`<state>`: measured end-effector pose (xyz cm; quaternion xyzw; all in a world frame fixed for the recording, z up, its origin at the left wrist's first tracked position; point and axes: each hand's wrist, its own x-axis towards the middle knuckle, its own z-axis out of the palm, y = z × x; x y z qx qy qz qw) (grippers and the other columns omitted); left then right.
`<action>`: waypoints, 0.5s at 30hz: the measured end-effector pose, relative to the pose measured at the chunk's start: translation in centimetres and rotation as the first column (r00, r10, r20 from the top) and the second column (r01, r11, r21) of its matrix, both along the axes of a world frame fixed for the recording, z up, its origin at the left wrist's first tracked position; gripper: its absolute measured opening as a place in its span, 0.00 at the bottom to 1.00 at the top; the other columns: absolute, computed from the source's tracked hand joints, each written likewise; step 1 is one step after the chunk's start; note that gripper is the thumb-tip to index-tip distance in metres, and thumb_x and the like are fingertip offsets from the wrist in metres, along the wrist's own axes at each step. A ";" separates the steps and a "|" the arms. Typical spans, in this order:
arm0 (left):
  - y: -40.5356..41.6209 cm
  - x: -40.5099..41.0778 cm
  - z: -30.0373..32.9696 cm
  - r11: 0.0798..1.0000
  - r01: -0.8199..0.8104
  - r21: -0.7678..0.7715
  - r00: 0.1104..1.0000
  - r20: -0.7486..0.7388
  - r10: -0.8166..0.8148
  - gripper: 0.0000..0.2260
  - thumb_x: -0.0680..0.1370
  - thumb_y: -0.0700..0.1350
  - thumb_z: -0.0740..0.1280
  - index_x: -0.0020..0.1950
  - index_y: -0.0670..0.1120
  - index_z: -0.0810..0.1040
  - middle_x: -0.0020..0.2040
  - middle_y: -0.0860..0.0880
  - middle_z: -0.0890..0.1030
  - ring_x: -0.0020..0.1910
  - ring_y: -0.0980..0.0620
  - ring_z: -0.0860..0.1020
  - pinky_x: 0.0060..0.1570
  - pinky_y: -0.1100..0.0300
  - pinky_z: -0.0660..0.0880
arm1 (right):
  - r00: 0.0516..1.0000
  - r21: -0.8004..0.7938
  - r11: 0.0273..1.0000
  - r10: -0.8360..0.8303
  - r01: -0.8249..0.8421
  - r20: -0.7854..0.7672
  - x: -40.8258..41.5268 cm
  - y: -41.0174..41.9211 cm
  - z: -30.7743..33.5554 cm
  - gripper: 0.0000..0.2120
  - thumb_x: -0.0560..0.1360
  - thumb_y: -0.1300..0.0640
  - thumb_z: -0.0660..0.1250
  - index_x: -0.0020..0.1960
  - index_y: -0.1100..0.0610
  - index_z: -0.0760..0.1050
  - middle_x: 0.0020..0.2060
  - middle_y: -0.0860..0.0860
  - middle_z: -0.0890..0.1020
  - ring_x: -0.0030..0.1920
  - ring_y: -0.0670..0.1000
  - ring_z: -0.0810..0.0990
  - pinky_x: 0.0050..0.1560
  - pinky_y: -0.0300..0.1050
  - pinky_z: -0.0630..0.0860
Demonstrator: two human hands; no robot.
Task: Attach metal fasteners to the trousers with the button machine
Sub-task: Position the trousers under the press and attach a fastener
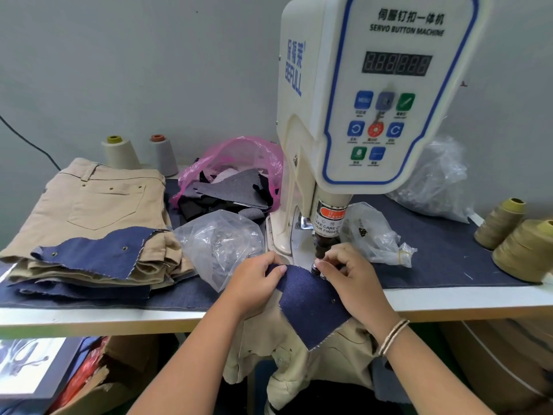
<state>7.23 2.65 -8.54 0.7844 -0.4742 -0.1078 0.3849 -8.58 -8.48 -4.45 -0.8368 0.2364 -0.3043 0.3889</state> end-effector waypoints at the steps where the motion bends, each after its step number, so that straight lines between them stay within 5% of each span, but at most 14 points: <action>1: 0.0 0.0 -0.1 1.000 0.000 -0.002 1.000 0.000 0.000 0.08 0.79 0.46 0.63 0.40 0.49 0.73 0.37 0.53 0.77 0.40 0.55 0.74 0.40 0.63 0.66 | 1.000 -0.009 1.000 0.001 -0.001 0.003 0.0 0.0 0.0 0.12 0.74 0.61 0.70 0.38 0.46 0.73 0.42 0.43 0.76 0.41 0.34 0.74 0.41 0.25 0.68; 7: 0.1 0.0 -0.1 1.000 -0.007 -0.015 1.000 0.010 0.007 0.08 0.79 0.46 0.63 0.39 0.52 0.72 0.35 0.57 0.75 0.37 0.61 0.72 0.36 0.70 0.63 | 0.999 -0.129 0.991 0.024 -0.028 -0.029 -0.2 -0.3 0.4 0.07 0.73 0.62 0.70 0.39 0.53 0.75 0.42 0.46 0.76 0.44 0.42 0.75 0.47 0.31 0.71; 12: 0.0 0.0 -0.1 1.000 0.002 -0.005 1.000 0.006 -0.002 0.07 0.79 0.47 0.63 0.40 0.51 0.74 0.37 0.56 0.77 0.39 0.60 0.73 0.38 0.68 0.65 | 0.998 -0.279 0.960 0.018 -0.035 -0.064 -0.4 -0.3 0.7 0.05 0.73 0.60 0.71 0.40 0.55 0.76 0.39 0.44 0.74 0.42 0.45 0.75 0.45 0.29 0.68; 15: 0.2 0.0 0.3 1.000 0.025 -0.007 0.999 -0.043 -0.025 0.08 0.79 0.45 0.63 0.39 0.52 0.74 0.37 0.56 0.77 0.39 0.60 0.73 0.40 0.64 0.67 | 0.999 -0.303 0.953 -0.018 0.026 0.027 -1.3 0.1 0.2 0.05 0.72 0.63 0.71 0.48 0.58 0.79 0.43 0.47 0.78 0.45 0.47 0.77 0.49 0.35 0.73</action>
